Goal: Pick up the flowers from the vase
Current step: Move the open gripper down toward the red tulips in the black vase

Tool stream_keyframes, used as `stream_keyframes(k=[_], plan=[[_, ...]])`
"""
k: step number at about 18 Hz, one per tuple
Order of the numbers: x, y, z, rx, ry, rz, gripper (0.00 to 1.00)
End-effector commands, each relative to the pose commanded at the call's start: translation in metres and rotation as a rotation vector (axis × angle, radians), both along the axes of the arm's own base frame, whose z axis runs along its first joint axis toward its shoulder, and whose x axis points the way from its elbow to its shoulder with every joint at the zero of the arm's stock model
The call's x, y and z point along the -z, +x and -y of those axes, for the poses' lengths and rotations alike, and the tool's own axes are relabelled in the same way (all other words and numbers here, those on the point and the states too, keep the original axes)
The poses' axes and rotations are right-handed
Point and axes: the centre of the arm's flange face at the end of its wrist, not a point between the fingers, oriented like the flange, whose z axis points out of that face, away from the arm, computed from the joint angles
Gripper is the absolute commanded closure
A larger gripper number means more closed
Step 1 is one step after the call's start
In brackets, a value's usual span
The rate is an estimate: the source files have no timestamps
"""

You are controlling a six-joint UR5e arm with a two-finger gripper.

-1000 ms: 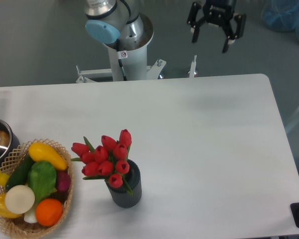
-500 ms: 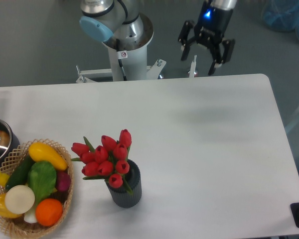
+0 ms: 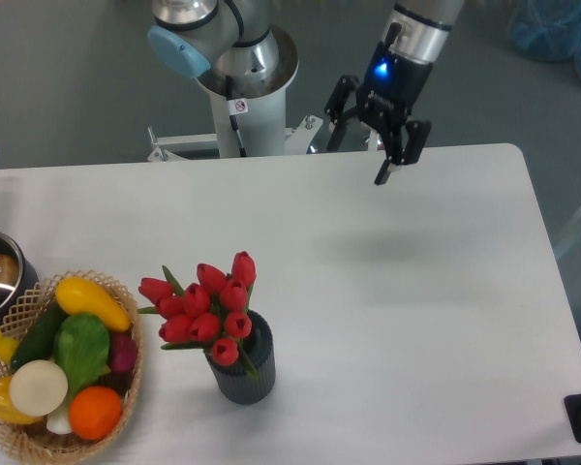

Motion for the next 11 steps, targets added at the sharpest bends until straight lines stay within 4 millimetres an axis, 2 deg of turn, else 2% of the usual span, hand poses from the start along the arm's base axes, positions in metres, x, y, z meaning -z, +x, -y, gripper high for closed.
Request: stream_keyframes(k=[3, 6, 11], plan=[[0.011, -0.003, -0.012, 0.003, 0.008, 0.022, 0.0], [0.03, 0.0, -0.041, 0.047, 0.058, 0.049, 0.0], [0.047, 0.0, -0.072, 0.028, 0.156, 0.137, 0.0]])
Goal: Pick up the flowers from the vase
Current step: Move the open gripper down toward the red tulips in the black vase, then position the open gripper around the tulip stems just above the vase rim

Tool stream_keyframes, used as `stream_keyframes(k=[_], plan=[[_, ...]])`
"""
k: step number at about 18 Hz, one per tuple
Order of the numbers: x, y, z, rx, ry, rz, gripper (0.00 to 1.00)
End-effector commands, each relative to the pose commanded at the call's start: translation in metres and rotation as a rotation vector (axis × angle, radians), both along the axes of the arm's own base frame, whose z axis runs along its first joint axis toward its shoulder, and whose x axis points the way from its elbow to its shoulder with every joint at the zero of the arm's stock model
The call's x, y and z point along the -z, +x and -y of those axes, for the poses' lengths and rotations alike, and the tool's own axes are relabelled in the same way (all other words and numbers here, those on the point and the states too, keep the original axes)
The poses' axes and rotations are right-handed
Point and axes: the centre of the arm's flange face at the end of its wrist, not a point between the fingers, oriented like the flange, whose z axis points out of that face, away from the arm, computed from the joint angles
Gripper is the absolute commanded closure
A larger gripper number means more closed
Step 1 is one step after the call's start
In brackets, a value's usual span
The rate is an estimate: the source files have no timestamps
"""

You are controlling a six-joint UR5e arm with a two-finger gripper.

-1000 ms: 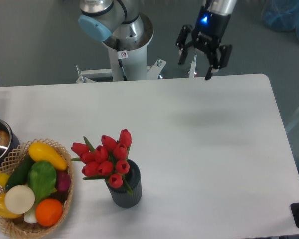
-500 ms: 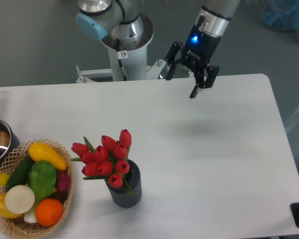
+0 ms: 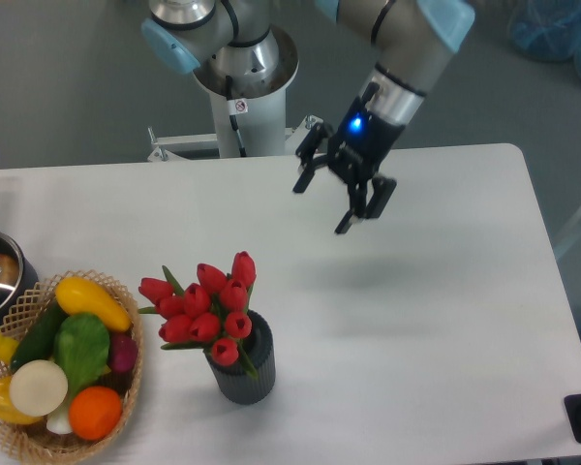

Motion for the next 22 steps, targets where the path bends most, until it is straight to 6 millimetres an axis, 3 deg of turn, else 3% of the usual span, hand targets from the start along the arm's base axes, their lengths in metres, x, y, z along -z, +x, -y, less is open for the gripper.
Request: stream_keyframes(k=[3, 10, 15, 22], plan=[[0.0, -0.001, -0.005, -0.023, 0.044, 0.053, 0.0], [0.02, -0.013, -0.019, -0.063, 0.159, 0.206, 0.0], [0.036, -0.022, -0.039, -0.036, 0.203, 0.209, 0.0], [0.035, -0.023, -0.066, -0.012, 0.201, 0.208, 0.0]])
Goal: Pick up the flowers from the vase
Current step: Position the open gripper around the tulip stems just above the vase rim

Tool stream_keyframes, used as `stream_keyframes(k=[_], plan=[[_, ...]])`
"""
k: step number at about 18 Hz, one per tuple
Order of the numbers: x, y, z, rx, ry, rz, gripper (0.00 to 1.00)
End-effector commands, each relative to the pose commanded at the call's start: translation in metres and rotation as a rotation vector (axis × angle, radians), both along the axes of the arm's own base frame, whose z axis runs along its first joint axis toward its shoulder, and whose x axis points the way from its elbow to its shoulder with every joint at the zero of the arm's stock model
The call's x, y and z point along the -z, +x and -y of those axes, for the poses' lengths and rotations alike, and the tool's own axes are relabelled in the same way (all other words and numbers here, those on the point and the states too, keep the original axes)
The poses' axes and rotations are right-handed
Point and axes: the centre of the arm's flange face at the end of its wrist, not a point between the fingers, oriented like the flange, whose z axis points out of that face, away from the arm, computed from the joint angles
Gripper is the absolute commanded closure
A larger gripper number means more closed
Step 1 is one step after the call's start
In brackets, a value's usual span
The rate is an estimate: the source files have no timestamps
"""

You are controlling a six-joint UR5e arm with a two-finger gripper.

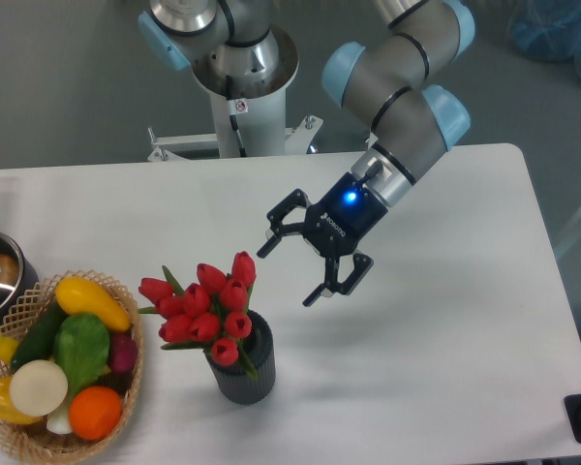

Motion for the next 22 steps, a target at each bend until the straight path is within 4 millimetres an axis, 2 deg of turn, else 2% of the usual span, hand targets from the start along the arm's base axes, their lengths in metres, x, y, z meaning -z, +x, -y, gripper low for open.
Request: stream_keyframes(k=[3, 5, 8, 10, 18, 22], plan=[[0.01, -0.005, -0.007, 0.007, 0.008, -0.015, 0.0], [0.013, -0.005, -0.022, 0.029, 0.012, -0.024, 0.0], [0.014, -0.009, -0.03, 0.031, 0.007, -0.014, 0.0], [0.012, -0.002, -0.046, 0.06, 0.008, -0.028, 0.0], [0.015, -0.002, -0.05, 0.068, 0.005, -0.039, 0.0], [0.018, 0.009, -0.058, 0.09, 0.003, -0.037, 0.0]])
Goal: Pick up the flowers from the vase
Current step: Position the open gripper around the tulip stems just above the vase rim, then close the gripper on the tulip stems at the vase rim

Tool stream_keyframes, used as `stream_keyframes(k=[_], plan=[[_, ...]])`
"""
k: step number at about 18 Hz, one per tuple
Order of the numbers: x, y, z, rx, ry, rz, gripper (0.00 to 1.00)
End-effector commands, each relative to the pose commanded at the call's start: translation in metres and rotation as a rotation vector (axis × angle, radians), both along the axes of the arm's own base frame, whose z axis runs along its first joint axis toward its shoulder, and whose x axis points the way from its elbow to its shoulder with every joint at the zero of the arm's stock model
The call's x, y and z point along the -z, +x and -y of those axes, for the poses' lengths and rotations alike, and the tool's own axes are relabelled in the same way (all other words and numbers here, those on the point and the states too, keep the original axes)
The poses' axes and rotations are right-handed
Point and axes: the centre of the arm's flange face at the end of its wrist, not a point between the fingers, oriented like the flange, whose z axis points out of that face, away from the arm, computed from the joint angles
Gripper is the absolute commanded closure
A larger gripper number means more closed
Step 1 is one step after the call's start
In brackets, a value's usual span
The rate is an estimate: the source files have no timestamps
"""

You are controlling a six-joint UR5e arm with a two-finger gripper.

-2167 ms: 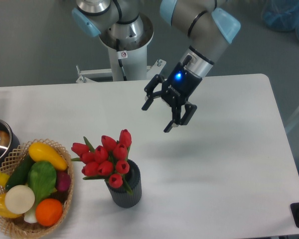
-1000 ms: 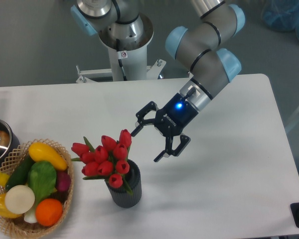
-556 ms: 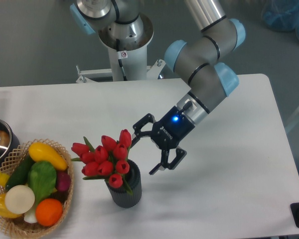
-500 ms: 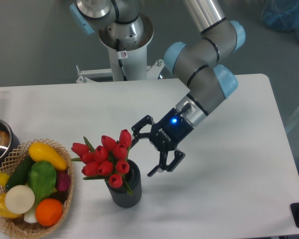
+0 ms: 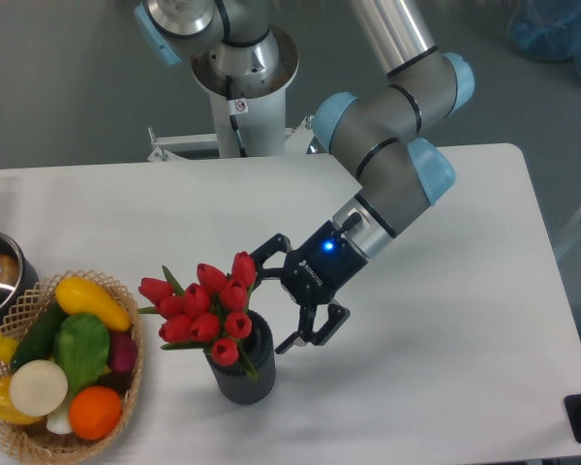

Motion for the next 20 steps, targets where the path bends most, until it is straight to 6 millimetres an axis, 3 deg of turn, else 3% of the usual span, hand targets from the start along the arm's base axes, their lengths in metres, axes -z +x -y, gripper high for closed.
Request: stream_keyframes(k=[11, 20], plan=[[0.014, 0.012, -0.012, 0.028, -0.007, 0.019, 0.0], [0.014, 0.012, -0.016, 0.038, 0.004, 0.006, 0.0]])
